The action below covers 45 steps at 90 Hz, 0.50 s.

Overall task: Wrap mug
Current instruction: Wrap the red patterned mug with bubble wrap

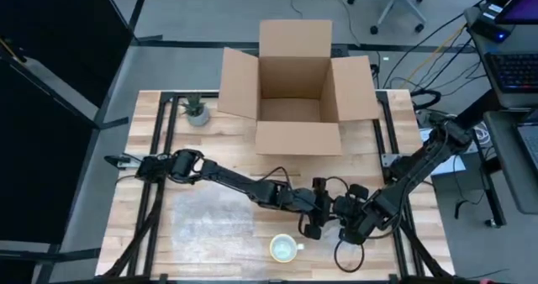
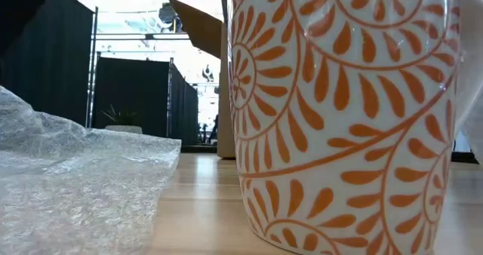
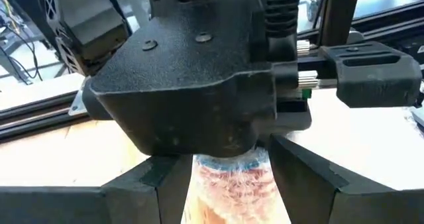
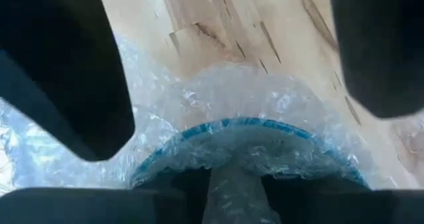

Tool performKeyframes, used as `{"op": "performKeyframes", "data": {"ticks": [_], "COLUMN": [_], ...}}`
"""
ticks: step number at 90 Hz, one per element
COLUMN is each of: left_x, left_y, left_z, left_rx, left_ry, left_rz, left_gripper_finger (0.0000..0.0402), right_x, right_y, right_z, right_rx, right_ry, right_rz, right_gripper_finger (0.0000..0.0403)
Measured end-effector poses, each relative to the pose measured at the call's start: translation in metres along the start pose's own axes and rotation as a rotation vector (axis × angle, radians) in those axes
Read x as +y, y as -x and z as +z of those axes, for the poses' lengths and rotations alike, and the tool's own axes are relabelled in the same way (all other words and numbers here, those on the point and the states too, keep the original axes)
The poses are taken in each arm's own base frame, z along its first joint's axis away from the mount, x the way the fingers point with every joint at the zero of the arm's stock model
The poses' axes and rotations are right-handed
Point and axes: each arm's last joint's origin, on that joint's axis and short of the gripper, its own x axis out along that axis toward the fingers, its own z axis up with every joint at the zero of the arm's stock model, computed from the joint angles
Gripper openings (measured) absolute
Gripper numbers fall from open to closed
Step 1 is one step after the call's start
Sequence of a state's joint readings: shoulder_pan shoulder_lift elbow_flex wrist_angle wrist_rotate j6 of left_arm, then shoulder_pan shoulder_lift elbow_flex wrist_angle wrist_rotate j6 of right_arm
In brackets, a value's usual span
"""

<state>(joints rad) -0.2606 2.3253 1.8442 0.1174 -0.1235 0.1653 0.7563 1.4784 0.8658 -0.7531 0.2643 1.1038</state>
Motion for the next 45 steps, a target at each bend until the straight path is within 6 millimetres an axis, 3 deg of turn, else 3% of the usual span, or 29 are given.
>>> {"op": "performKeyframes", "data": {"ticks": [27, 45], "left_x": [-0.0001, -0.0013], "left_y": [0.0000, 0.0002], "left_z": [-0.0001, 0.0002], "left_rx": [0.003, 0.003], "left_ry": [0.000, -0.001], "left_rz": [-0.006, -0.008], "left_gripper_finger": [0.0187, 0.0187], "right_x": [0.0012, 0.0018], "right_y": [-0.0010, -0.0011], "right_z": [0.0003, 0.0013], "right_rx": [-0.006, -0.007], "right_ry": [0.128, 0.110], "right_rz": [0.013, 0.022], "right_gripper_finger": [0.0076, 0.0073]}}
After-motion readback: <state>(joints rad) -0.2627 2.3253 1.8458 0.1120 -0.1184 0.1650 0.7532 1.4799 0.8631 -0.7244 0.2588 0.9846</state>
